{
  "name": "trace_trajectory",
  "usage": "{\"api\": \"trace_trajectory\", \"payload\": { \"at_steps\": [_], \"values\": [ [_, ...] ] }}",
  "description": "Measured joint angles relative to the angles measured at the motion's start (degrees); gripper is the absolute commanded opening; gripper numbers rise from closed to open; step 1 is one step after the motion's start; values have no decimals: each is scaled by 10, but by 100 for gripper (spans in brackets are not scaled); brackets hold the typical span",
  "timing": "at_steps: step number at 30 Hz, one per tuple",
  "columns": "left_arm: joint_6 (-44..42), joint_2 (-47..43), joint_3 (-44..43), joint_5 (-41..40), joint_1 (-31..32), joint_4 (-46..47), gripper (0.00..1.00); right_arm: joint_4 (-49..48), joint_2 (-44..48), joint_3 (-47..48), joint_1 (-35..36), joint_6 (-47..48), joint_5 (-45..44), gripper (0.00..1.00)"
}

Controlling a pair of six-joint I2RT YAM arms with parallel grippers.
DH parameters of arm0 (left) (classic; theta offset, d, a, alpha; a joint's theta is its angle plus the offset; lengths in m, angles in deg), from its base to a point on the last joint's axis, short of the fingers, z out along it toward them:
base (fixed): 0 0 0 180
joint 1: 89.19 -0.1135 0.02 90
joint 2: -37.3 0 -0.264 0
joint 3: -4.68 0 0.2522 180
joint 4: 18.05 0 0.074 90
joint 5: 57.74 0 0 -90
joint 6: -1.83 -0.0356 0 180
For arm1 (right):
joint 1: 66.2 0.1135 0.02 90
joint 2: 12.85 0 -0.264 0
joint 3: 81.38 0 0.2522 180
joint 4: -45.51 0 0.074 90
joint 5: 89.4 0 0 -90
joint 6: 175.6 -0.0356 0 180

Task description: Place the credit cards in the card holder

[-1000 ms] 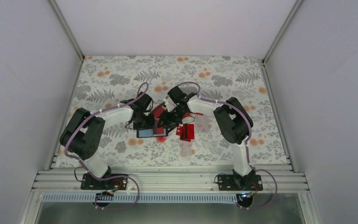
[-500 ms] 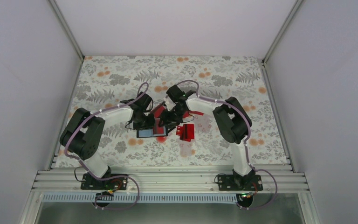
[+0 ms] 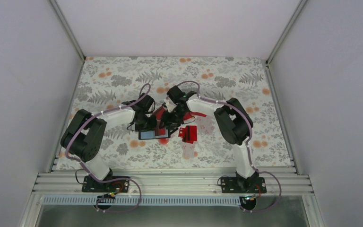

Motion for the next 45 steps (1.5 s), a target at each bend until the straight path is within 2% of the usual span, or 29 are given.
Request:
{"api": "trace_trajectory", "payload": {
  "at_steps": [13,27,45],
  "values": [
    [0,1,-6,-4,0,-10,12,21,-2,21,7,16,-3,36],
    [3,-8,-28,-59,1,-101,14,27,-2,46,21,23,7,36],
    [32,-120,-47,-127,-42,-193,18,26,-40,122,48,28,42,37]
  ]
}}
